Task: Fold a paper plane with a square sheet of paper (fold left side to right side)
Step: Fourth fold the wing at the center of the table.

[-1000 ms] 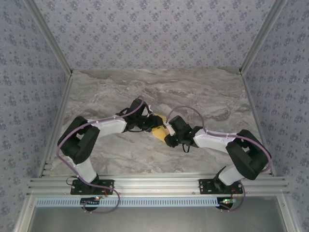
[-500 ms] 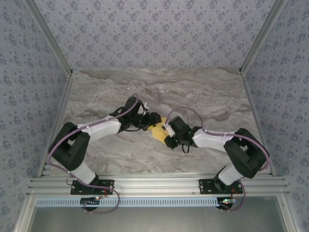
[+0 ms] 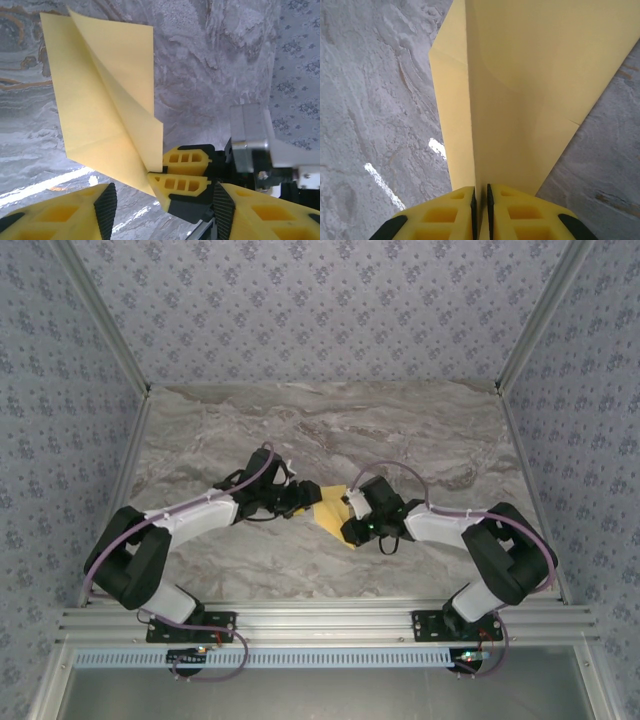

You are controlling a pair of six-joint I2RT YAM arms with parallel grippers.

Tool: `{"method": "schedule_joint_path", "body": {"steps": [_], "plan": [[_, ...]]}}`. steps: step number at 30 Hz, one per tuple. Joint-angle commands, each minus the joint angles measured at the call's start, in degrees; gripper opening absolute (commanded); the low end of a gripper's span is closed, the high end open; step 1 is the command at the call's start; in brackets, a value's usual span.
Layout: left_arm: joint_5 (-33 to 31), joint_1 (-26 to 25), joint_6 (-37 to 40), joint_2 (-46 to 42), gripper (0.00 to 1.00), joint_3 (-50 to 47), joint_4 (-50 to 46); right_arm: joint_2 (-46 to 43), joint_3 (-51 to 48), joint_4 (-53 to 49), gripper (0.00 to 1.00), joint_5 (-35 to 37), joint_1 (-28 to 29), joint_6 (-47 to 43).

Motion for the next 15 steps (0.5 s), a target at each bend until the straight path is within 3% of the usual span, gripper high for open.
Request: {"method": "schedule_joint_path", "body": {"steps": [1,7,15], "plan": [[0.8,-0.1,0.7,1.2,0.51,-0.7,1.2,0.5,-1.6,2.7,0.17,-5.4,-1.4,2.7],[2.6,-1.3,0.2,6.8,0.44,1.2,4.4,1.2,-3.3,4.7,0.16,-8.2,-3.3,3.8],[4.1,-3.0,0.3,13.9,0.43,7.1,5.3,1.4,-4.2,5.0,0.16,-8.6,-3.9,3.9]]}}
